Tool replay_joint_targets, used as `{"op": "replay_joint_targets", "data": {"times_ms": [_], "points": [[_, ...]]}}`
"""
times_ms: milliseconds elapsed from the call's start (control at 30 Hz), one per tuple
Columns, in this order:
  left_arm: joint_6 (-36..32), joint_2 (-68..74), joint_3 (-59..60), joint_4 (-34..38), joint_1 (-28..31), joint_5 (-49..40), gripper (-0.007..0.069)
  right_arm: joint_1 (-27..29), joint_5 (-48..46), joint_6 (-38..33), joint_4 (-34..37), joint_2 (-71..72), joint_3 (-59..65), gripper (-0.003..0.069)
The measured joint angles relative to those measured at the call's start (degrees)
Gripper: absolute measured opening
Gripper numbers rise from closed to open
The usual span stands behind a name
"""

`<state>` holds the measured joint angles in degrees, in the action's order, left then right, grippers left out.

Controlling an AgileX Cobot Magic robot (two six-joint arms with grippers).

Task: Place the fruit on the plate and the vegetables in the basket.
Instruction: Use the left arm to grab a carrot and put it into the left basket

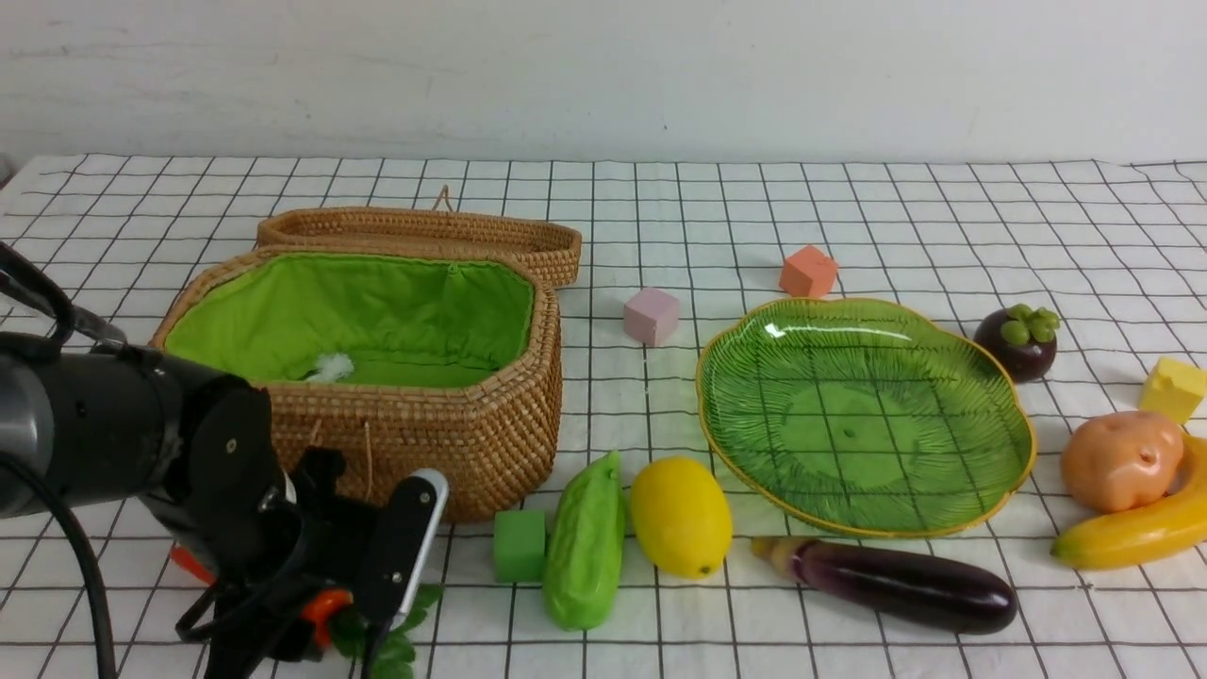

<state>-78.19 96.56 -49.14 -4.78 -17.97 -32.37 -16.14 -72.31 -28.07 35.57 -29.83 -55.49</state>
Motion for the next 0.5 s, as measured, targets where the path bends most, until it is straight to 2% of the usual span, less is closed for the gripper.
{"op": "replay_joint_targets", "data": {"times_ms": [67, 167, 200, 300, 333, 367, 400, 500], "points": [[0.78, -0.48, 0.0, -0.71, -0.89, -1.18, 0.04, 0.0, 0.0, 0.0, 0.14, 0.0, 0.0, 0.0106], [4.2, -4.02, 0.26, -1.49, -5.46, -10.08, 0.04, 0.0, 0.0, 0.0, 0.66, 0.0, 0.0, 0.0109], [4.48, -4.36, 0.26, -1.49, -5.81, -10.53, 0.04, 0.0, 0.0, 0.0, 0.73, 0.0, 0.0, 0.0109], [10.93, -10.86, 0.08, -2.16, -11.72, -16.05, 0.0399, 0.0, 0.0, 0.0, 2.56, 0.0, 0.0, 0.0109], [14.59, -12.87, -0.3, -2.97, -13.03, -16.9, 0.0399, 0.0, 0.0, 0.0, 3.21, 0.0, 0.0, 0.011], [15.24, -13.68, -0.54, -3.13, -13.46, -17.17, 0.0399, 0.0, 0.0, 0.0, 3.32, 0.0, 0.0, 0.0111], [20.87, -16.83, -1.84, -5.41, -14.62, -17.66, 0.0399, 0.0, 0.0, 0.0, 3.98, 0.0, 0.0, 0.0113], [26.69, -21.64, -5.4, -11.79, -15.09, -15.59, 0.0399, 0.0, 2.12, 0.0, 4.47, 0.0, 0.0, 0.0115]]}}
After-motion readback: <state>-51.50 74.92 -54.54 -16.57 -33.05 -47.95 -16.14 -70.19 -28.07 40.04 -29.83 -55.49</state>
